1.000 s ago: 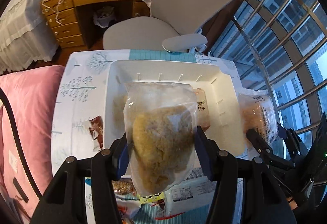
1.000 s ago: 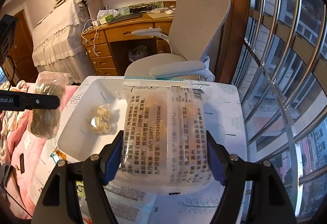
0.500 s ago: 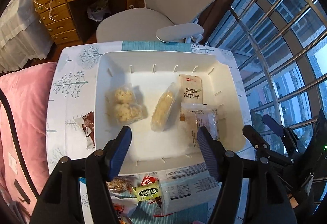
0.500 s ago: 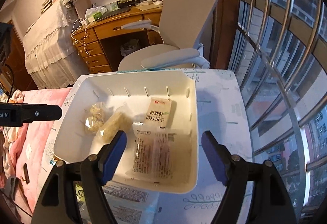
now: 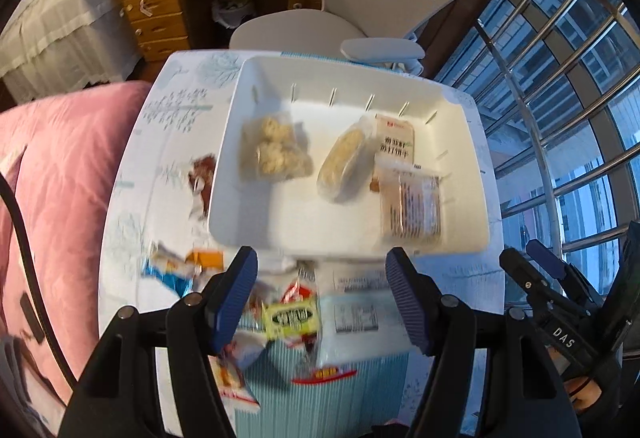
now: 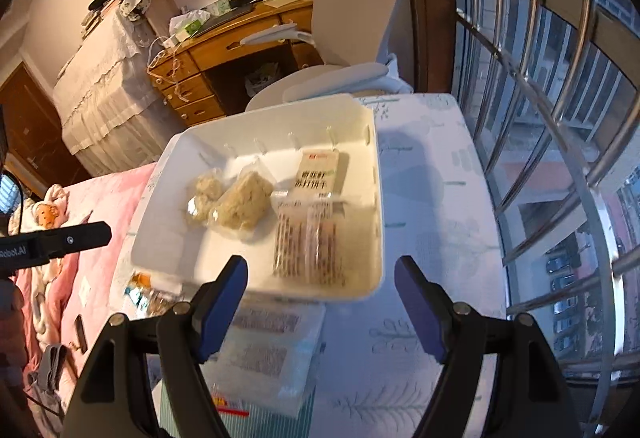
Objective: Organize snacks
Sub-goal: 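Grasp the red-white bag with the left tool while the right tool grasps the light-blue pack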
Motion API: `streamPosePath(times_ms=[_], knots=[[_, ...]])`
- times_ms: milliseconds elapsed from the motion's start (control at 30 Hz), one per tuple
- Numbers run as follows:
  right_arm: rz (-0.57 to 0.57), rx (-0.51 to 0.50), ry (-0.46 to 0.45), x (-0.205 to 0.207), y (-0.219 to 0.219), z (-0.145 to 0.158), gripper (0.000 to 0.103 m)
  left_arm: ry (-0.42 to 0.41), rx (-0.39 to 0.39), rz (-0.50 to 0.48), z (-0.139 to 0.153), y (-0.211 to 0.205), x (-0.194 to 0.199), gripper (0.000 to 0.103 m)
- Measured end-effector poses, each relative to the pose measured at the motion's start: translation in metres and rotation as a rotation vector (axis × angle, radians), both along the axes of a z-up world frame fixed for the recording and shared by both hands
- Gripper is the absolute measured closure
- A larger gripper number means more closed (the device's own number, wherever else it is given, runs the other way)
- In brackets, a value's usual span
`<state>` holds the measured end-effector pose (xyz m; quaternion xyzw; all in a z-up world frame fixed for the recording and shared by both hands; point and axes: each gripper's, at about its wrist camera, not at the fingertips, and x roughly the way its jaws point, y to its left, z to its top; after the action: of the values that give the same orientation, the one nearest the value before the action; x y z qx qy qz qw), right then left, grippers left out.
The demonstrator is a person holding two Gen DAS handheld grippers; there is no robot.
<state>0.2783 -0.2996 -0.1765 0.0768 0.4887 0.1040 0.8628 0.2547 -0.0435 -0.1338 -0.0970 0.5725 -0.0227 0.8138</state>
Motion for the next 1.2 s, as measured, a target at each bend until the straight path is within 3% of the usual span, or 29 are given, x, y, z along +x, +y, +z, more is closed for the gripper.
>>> streamPosePath(times_ms=[400,800,1000,1200], knots=[[0.024,0.150,0.169,-0.026,-0.011,-0.020,0.027,0.031,-0.014,0.143,-0.021,0.012,-0.087,0.034],[-0.025,0.314,0.406,-0.031,-0.013,-0.065,0.027,0.113,0.003,0.257,-0.057,0.043,-0.130,0.027],[-0.070,0.361,0.500,-0.030,-0.009,-0.086,0.027,0.159,0.006,0.266,-0.075,0.053,-0.132,0.023],[-0.131,0.399,0.582,-0.031,-0.004,-0.106,0.027,0.226,0.035,0.195,-0.097,0.055,-0.126,0.020]])
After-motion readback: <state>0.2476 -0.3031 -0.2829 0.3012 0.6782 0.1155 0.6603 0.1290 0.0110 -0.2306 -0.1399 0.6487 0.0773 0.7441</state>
